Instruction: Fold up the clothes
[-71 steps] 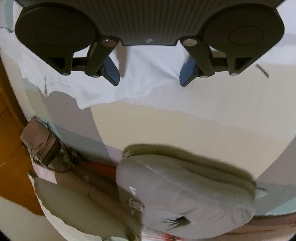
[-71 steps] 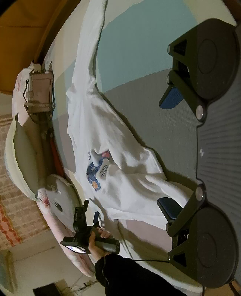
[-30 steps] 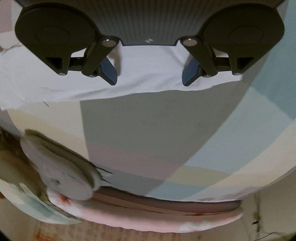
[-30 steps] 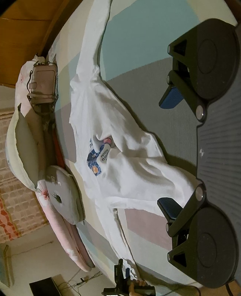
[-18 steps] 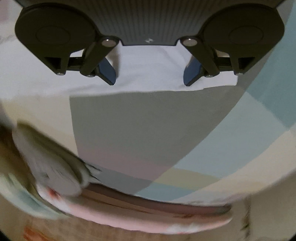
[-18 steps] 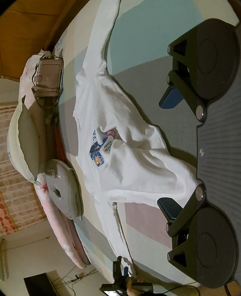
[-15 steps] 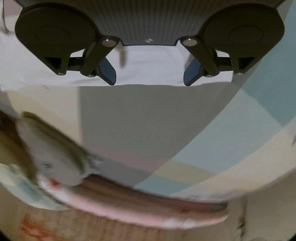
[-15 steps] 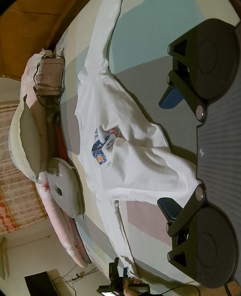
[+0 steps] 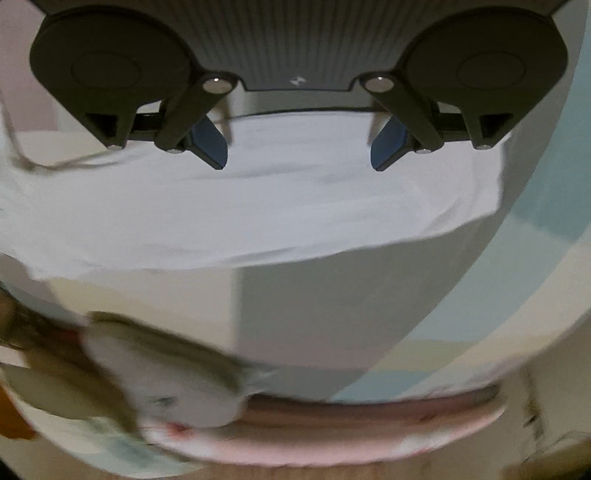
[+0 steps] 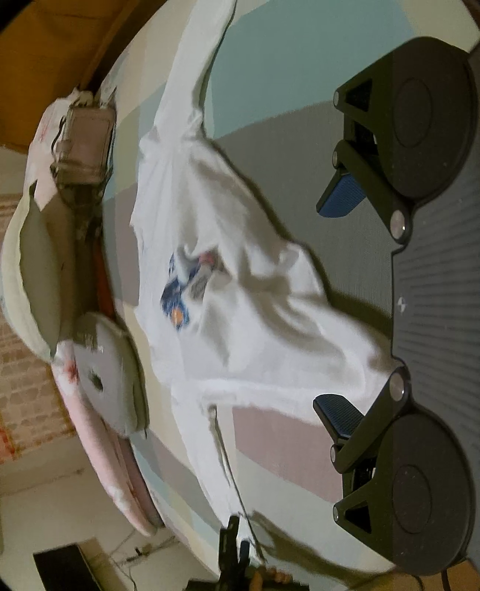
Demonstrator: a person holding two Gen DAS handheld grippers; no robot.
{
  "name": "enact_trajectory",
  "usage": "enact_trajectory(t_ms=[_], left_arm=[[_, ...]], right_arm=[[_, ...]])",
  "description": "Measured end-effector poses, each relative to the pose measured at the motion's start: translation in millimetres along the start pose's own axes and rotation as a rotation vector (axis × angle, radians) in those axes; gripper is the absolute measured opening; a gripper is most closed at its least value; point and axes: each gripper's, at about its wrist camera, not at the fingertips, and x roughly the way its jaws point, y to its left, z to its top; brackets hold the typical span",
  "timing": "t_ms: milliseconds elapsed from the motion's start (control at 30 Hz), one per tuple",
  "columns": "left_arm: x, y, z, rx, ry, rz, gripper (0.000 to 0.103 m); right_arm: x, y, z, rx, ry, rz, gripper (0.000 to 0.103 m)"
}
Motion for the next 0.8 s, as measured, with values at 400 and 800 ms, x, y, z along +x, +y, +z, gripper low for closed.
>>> enact_trajectory(t_ms=[400,800], left_arm=[[-32,-198,-20,0.288,-0.05,-0.371,0.086],[-45,-337,-54,0.466,-0.028,-0.726,0.089]], right_arm=[[22,-41,-15,0.035,0.061,-0.117,0.103],[35,-43,-32,-0.066,0.107,-0.142,0.103]])
